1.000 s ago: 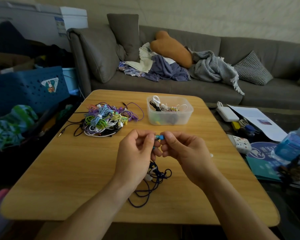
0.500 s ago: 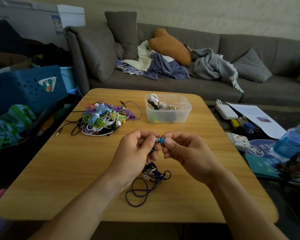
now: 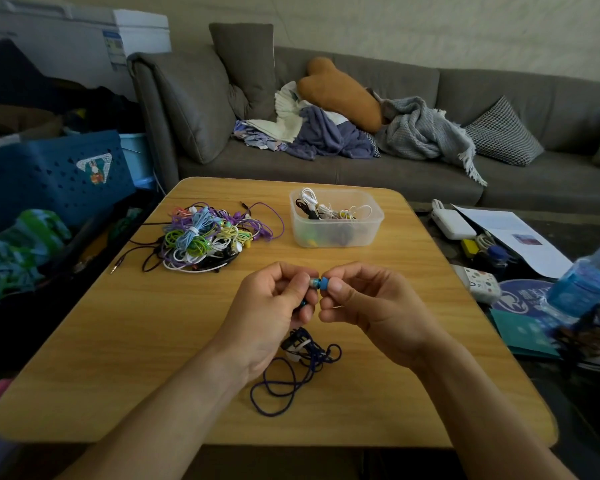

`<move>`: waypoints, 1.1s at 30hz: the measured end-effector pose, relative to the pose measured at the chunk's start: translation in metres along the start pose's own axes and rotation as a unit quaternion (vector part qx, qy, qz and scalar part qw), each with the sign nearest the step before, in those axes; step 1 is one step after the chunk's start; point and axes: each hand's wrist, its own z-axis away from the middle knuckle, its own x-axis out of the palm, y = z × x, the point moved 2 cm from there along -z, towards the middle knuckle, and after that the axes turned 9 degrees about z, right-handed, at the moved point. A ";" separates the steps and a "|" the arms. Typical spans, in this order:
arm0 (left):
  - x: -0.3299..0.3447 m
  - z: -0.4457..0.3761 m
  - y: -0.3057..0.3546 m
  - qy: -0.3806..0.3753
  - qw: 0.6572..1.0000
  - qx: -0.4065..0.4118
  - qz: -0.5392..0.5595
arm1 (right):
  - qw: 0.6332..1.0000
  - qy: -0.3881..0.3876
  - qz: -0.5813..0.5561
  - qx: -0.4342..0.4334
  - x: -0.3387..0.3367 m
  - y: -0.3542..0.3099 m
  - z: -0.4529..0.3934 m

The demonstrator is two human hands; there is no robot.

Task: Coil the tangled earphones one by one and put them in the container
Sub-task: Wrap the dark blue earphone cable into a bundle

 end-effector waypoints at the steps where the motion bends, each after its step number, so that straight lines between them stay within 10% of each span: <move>1: 0.000 0.000 0.000 0.001 1.000 0.000 -0.001 | 1.000 0.001 0.010 -0.002 0.000 0.000 0.000; 10: -0.001 0.000 0.004 0.006 0.987 0.093 -0.133 | 0.999 0.021 0.022 -0.012 0.003 0.002 0.001; 21: -0.003 0.005 0.005 -0.001 0.998 -0.066 0.013 | 0.996 0.001 0.081 -0.047 0.005 0.000 0.001; 33: 0.000 0.000 0.010 0.068 0.923 0.252 -0.282 | 0.995 0.032 -0.098 0.009 0.018 0.006 0.000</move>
